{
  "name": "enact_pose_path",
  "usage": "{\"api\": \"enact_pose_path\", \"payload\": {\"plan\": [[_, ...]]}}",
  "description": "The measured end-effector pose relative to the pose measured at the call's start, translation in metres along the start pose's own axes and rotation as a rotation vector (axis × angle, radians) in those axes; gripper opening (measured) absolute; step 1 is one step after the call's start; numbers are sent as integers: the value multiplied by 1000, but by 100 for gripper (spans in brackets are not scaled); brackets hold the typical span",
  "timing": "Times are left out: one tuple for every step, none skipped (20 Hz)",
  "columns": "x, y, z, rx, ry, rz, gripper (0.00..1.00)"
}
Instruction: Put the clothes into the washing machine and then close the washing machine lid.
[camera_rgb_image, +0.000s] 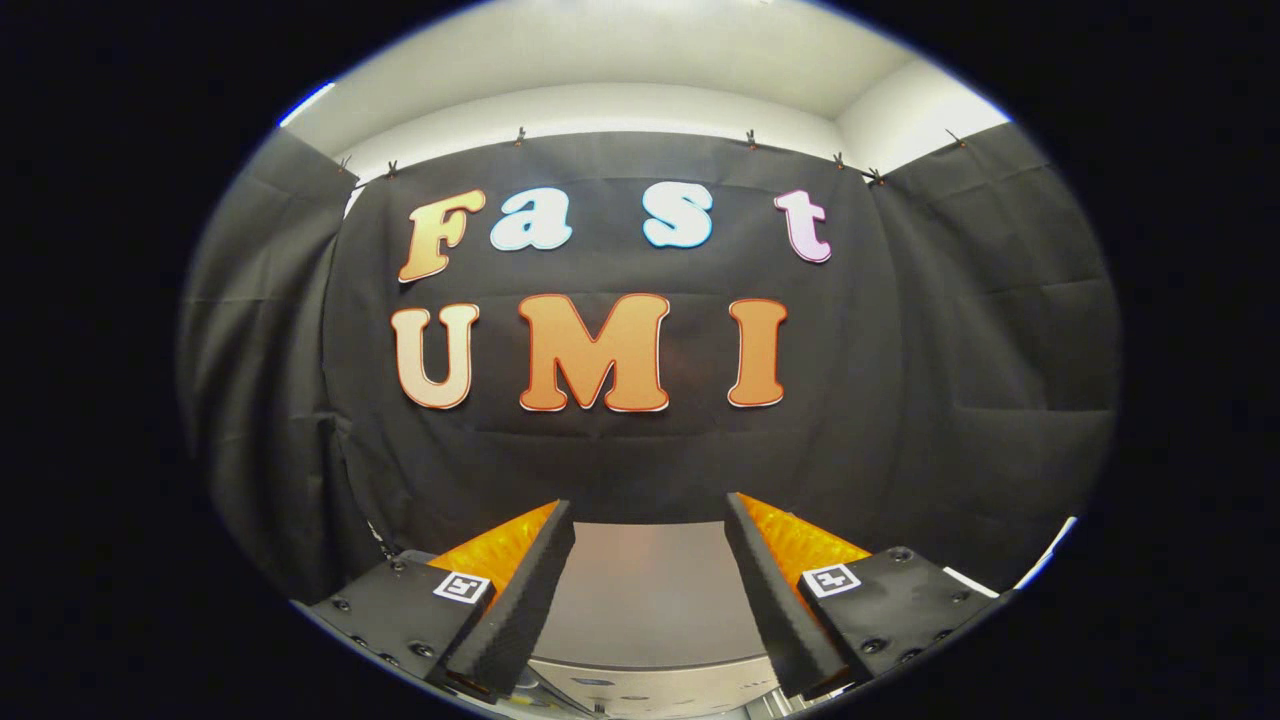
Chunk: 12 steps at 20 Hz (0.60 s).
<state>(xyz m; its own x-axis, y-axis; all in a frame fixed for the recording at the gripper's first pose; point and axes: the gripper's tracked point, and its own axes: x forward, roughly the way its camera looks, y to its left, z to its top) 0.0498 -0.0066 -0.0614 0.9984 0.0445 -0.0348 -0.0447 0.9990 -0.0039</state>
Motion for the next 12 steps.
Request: {"api": "enact_pose_path", "payload": {"plan": [[-1,-9,-2,3,6,2,98],[-3,-13,-4,9,6,13,98],[-2,-14,-4,14,3,25,98],[-2,-18,-4,20,6,32,98],[-3,-22,-4,21,7,36,98],[-3,-26,-3,21,5,36,98],[-3,-30,-2,23,2,36,98],[-3,-34,-2,26,-1,36,98],[-3,-38,-3,30,-3,31,98],[-3,-42,-5,30,2,28,98],[-1,-47,-7,28,4,23,98],[0,-49,-7,31,5,18,98]]}}
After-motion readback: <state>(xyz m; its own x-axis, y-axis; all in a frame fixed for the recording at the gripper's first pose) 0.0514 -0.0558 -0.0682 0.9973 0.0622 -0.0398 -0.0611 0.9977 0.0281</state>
